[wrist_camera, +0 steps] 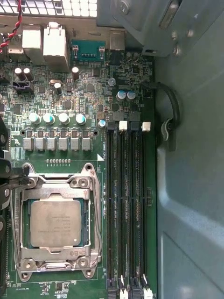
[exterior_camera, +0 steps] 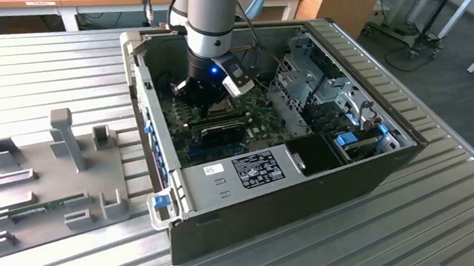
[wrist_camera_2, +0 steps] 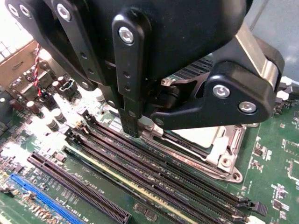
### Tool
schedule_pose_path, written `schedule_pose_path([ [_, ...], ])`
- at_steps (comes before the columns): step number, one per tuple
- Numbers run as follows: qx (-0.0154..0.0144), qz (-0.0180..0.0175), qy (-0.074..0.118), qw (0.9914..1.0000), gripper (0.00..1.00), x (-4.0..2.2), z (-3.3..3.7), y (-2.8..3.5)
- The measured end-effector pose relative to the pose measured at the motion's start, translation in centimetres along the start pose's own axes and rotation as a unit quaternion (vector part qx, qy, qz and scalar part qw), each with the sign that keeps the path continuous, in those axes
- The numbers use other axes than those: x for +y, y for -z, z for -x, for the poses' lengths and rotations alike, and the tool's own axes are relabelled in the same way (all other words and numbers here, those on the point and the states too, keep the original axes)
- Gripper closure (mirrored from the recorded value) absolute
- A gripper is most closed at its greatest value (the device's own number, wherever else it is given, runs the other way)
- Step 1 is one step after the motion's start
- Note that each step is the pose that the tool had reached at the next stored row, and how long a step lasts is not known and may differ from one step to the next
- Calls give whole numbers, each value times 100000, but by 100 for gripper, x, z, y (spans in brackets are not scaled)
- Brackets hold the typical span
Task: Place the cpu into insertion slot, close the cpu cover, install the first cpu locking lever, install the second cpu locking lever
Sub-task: 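Install the second cpu locking lever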
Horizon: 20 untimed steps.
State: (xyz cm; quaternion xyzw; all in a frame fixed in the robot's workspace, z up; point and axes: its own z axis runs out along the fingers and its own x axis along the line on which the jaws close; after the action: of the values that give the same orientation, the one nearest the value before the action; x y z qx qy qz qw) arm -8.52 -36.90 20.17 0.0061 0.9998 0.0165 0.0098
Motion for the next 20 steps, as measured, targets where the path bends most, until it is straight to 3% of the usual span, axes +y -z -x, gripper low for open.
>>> schedule_pose_path([
  [11, -14, 29, 2, 100000, 89, 0, -28, -50],
  [20, -7, 16, 5, 100000, 89, -9, -52, -57],
])
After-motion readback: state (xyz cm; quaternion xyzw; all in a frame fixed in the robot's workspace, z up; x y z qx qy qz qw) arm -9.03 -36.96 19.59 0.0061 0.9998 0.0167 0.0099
